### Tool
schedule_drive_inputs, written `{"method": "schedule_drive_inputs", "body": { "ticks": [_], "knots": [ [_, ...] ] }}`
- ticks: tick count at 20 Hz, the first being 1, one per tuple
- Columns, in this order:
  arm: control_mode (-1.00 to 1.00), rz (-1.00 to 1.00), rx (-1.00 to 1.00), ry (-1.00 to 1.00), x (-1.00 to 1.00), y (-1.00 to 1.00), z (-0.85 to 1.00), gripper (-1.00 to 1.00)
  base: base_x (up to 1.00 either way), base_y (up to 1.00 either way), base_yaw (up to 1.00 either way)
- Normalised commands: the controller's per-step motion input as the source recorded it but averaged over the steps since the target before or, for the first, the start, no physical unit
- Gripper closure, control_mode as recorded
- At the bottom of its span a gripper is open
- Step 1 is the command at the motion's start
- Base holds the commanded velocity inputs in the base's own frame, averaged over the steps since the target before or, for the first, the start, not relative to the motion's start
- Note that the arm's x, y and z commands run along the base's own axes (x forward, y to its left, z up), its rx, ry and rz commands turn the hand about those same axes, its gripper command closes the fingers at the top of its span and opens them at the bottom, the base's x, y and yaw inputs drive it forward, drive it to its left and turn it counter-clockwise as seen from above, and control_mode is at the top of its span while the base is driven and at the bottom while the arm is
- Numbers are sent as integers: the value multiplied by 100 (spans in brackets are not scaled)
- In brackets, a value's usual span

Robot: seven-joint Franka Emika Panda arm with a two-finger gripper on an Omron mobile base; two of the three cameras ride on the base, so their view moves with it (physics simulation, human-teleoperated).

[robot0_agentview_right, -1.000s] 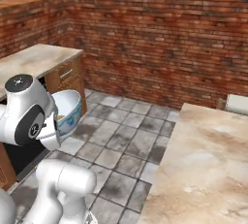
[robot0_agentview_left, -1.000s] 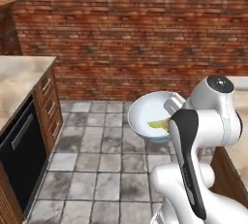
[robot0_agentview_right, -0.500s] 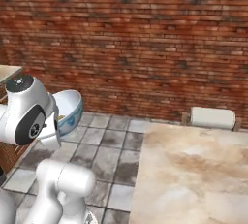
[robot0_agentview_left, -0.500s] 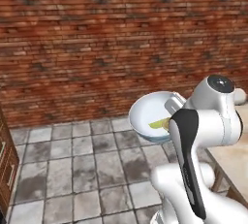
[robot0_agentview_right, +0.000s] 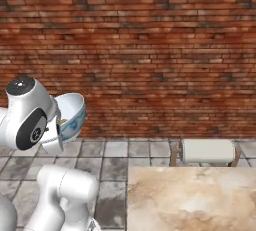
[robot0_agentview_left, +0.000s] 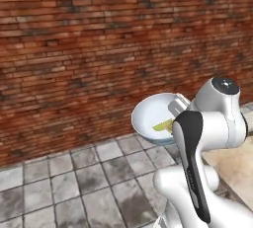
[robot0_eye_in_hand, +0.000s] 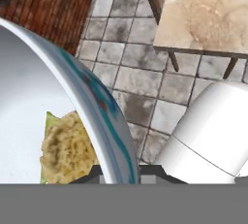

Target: Place the bowl with the lemon wedge and mushroom on the second highest shelf of the fridge. Place the bowl with the steak and chicken drumstick on the top shelf of the fridge.

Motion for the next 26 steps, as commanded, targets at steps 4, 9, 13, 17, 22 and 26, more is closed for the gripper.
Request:
{"method": "schedule_drive_inputs", "body": {
  "ticks": [4, 9, 13, 17, 22, 26],
  "knots": [
    [100, 0, 0, 0, 0, 0, 0, 100, 100, 0, -35],
    [100, 0, 0, 0, 0, 0, 0, 100, 100, 0, -35],
    [100, 0, 0, 0, 0, 0, 0, 100, 100, 0, -41],
    [100, 0, 0, 0, 0, 0, 0, 100, 100, 0, -51],
    [100, 0, 0, 0, 0, 0, 0, 100, 94, 0, -60],
    [100, 0, 0, 0, 0, 0, 0, 100, 95, 0, -61]
  ]
}}
